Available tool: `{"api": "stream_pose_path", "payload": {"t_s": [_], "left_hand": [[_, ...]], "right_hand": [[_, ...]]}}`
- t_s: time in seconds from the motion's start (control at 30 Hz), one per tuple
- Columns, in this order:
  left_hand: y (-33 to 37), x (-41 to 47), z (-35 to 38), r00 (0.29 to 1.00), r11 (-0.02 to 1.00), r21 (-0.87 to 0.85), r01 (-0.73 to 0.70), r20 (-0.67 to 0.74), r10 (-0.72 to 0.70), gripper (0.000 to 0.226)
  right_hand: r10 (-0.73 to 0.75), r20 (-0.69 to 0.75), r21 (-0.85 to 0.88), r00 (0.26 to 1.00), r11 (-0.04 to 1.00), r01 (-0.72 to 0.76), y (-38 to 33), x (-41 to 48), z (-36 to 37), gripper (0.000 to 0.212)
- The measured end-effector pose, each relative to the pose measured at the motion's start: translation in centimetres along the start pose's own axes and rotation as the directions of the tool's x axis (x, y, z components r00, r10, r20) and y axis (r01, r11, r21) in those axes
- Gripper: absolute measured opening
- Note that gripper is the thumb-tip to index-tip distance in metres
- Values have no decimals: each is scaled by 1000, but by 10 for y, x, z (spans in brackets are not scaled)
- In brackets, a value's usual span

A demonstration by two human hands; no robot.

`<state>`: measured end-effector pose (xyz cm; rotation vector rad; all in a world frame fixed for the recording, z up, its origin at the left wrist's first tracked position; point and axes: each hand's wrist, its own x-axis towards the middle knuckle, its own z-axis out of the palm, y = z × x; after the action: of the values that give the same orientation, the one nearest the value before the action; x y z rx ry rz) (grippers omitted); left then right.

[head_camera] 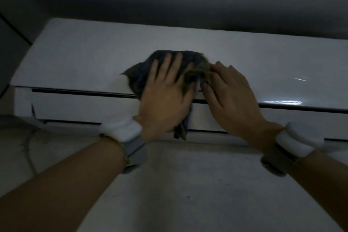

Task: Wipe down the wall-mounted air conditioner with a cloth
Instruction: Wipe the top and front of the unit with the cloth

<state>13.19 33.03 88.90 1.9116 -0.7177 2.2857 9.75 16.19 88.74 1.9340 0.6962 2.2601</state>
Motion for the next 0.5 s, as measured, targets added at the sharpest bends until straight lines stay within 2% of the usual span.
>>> {"api": "stream_pose_path", "payload": {"t_s": [0.07,0.17,0.23,0.27,0.33,0.37,0.4,0.5], "left_hand": [[29,7,8,997,999,-22,-42,62,43,67],[62,14,11,996,991,-129,-41,71,51,68],[80,17,6,988,953,-302,-4,144,49,58],[89,18,-1,983,891,-451,53,182,34,52],[110,22,-15,972,607,-769,198,236,-18,43],[117,23,-22,959,440,-856,272,279,-51,41],[127,24,-25,940,243,-909,338,338,-44,40],[147,23,-28,887,-44,-887,460,461,-34,37]], "right_hand": [[15,-21,11,1000,1000,-14,10,-10,-6,51],[98,-77,45,992,994,-95,29,-23,-20,48],[136,-120,94,983,988,-125,37,-32,-34,36],[151,-132,105,980,985,-138,39,-37,-41,34],[191,-112,148,975,974,-174,43,-44,-56,37],[221,-97,181,971,963,-201,45,-46,-61,39],[247,-72,216,966,950,-226,49,-51,-70,40],[345,-10,339,938,884,-322,51,-57,-88,44]]}}
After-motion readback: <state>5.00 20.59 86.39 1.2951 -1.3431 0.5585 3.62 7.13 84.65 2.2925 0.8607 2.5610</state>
